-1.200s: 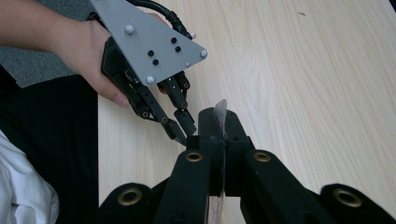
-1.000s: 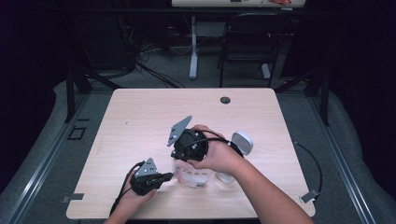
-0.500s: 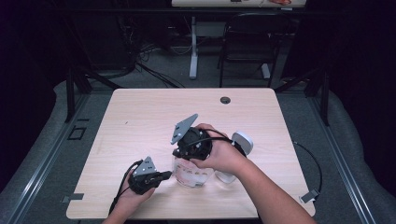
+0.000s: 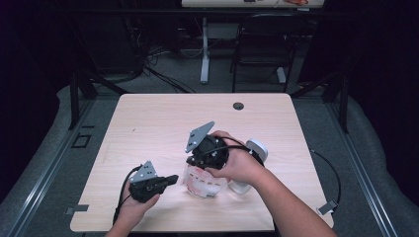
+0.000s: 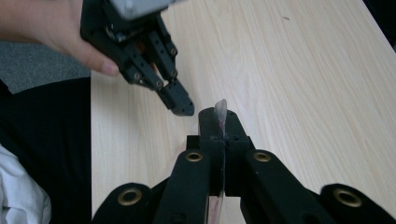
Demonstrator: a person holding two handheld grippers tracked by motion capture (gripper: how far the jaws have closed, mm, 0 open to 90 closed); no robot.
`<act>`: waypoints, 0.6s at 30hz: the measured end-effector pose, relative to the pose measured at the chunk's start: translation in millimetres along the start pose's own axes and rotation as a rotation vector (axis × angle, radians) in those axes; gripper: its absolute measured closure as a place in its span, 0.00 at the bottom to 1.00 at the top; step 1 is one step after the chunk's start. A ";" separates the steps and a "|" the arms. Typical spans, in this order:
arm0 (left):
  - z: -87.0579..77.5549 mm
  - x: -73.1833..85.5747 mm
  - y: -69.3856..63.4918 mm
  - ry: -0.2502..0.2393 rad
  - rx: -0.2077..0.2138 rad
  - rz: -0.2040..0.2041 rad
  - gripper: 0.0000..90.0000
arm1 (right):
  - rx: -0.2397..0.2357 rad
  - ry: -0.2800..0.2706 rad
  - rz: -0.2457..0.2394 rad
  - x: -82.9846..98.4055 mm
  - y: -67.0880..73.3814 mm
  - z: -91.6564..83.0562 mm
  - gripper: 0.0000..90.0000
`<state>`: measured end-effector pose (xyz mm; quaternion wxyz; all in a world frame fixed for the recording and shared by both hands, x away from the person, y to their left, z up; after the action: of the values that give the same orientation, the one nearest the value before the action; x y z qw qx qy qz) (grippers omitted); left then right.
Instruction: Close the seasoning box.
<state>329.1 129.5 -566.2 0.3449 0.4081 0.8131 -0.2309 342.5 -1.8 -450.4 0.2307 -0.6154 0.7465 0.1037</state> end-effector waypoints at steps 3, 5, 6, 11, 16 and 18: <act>0.3 6.4 3.5 0.018 -0.013 -0.002 1.00 | -0.007 -0.006 0.013 -0.3 -0.5 1.8 1.00; 3.2 12.1 5.3 0.039 -0.013 -0.010 1.00 | -0.003 -0.004 0.011 -0.7 -0.9 0.7 1.00; 3.8 12.8 5.5 0.038 -0.006 -0.011 1.00 | -0.006 -0.009 0.011 -1.1 0.0 0.5 1.00; 8.9 21.1 7.4 0.068 0.006 -0.007 1.00 | -0.017 -0.004 0.002 -0.1 2.2 -1.6 1.00; 18.2 31.6 4.9 0.124 0.007 0.025 0.93 | -0.016 -0.014 -0.003 -1.8 3.4 -4.9 1.00; 21.0 33.7 4.9 0.137 -0.002 0.032 0.90 | -0.014 -0.030 -0.001 -3.4 3.9 -7.8 1.00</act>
<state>326.5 135.5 -605.6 0.2925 0.4354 0.8285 -0.1960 337.5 -1.5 -442.5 0.2377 -0.6157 0.7419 0.1181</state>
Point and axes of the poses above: each handheld gripper's, and its own axes: z roughly forward along the jaws, x roughly out of its underside, y roughly to its left, the point moved 8 cm from there along z, roughly forward along the jaws, and after that the axes turned 11 degrees about y, right-handed, at the moved point
